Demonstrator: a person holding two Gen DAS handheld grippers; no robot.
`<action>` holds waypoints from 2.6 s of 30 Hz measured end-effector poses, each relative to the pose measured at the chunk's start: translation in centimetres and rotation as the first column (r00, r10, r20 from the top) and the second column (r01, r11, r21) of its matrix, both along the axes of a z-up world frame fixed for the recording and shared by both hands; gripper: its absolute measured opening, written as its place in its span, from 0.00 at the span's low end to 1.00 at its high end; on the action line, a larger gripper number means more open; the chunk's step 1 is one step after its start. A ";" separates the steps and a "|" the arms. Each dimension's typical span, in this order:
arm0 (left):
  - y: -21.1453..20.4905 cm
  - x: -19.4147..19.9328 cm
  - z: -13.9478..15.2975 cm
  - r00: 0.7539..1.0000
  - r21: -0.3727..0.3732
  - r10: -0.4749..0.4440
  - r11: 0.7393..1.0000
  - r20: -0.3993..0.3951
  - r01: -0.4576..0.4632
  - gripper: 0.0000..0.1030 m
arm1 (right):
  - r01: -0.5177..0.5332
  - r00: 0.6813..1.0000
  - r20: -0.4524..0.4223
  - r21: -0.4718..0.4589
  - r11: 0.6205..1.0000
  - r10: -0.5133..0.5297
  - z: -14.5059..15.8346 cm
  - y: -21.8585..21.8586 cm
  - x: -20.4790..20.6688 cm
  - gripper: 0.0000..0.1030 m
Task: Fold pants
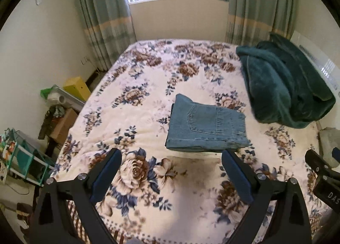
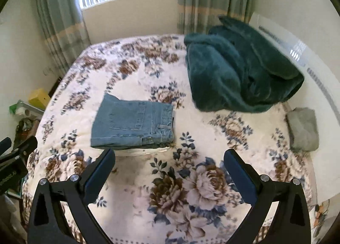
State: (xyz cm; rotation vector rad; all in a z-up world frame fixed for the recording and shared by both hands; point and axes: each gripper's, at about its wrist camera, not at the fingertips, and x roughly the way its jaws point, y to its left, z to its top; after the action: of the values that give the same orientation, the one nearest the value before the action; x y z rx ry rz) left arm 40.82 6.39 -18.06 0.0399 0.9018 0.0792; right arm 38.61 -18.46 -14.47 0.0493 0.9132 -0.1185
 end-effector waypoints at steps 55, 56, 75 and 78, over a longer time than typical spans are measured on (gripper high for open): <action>0.4 -21.8 12.6 0.984 -0.017 0.026 1.000 0.174 -0.023 1.00 | -0.049 0.981 0.186 -0.008 0.999 0.049 17.8 1.8 -24.4 1.00; 0.4 -21.8 12.6 0.984 -0.018 0.025 1.000 0.175 -0.022 1.00 | -0.047 0.982 0.185 -0.005 0.999 0.047 17.8 1.8 -24.5 1.00; 0.4 -21.5 13.0 0.984 -0.027 0.023 0.999 0.179 -0.019 1.00 | -0.057 0.982 0.179 0.018 0.998 0.053 17.5 2.5 -24.9 1.00; 0.4 -21.3 13.2 0.984 -0.030 0.023 0.999 0.179 -0.018 1.00 | -0.056 0.983 0.178 0.018 0.998 0.052 17.5 2.5 -24.9 1.00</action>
State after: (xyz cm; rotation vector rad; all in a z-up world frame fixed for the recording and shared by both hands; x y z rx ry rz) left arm 19.51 6.82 -4.90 -0.0031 0.7228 0.0876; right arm 13.75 -15.94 3.08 0.0558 0.7369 -0.0519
